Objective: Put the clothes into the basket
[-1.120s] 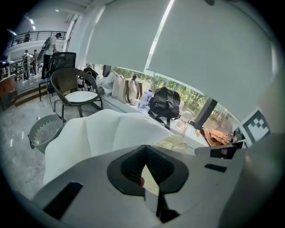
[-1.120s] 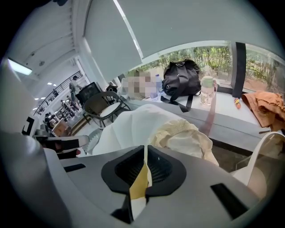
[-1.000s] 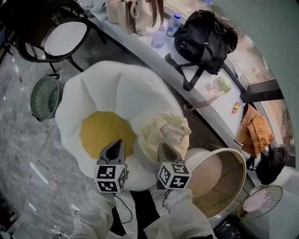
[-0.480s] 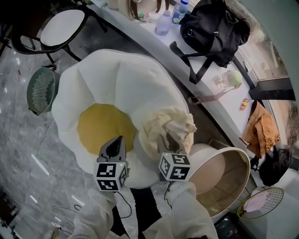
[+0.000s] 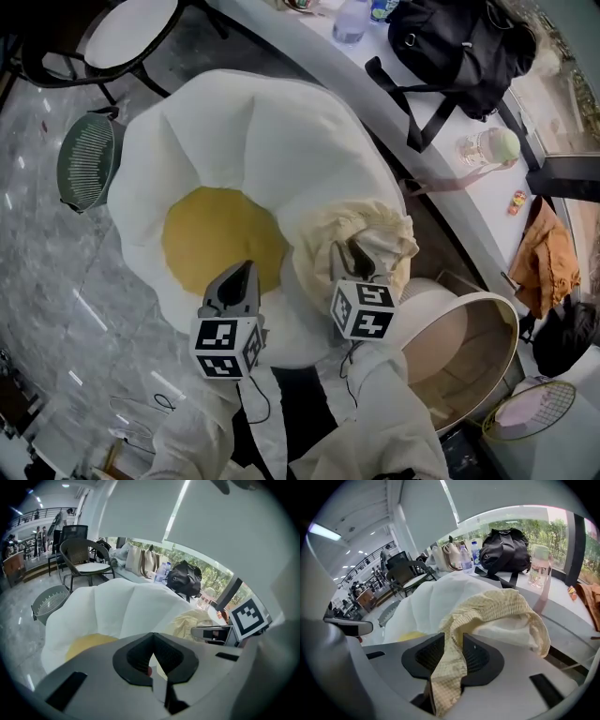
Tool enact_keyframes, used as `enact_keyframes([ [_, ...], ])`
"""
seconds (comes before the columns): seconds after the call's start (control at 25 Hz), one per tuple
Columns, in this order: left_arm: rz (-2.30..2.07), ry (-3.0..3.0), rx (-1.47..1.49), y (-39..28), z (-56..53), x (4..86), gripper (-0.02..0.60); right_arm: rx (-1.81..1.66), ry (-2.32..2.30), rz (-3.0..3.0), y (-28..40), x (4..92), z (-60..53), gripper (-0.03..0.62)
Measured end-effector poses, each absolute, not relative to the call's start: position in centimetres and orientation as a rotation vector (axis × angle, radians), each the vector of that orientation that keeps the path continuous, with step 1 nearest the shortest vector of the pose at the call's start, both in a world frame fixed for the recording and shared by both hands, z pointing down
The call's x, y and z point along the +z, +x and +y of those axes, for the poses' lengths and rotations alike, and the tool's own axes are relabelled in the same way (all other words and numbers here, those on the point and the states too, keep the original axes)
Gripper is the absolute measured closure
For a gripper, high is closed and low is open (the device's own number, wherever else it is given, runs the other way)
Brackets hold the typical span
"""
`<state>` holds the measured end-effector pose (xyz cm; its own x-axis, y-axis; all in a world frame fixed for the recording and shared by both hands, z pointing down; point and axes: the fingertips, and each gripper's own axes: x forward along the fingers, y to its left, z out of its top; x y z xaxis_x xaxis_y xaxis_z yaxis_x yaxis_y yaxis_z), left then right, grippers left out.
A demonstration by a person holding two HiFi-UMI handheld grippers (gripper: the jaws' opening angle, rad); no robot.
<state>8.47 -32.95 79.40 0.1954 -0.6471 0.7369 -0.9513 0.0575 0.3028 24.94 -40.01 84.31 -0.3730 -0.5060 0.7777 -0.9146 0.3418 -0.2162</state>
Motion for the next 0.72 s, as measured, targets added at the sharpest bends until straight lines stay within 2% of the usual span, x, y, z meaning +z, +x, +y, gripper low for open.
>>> enact_keyframes([
  [0.36,-1.578,1.629,0.468,6.6,-32.2,79.1,0.577,0.829,1.183,-2.023,24.4,85.0,-40.5,0.477],
  [0.48,-1.595,1.627,0.463,6.1,-32.0,78.8,0.577,0.805,1.175,-2.014,24.4,85.3,-40.6,0.52],
  [0.72,-1.62,1.598,0.461,5.1,-30.7,78.7,0.577,0.792,1.177,-2.01,24.4,85.0,-40.1,0.55],
])
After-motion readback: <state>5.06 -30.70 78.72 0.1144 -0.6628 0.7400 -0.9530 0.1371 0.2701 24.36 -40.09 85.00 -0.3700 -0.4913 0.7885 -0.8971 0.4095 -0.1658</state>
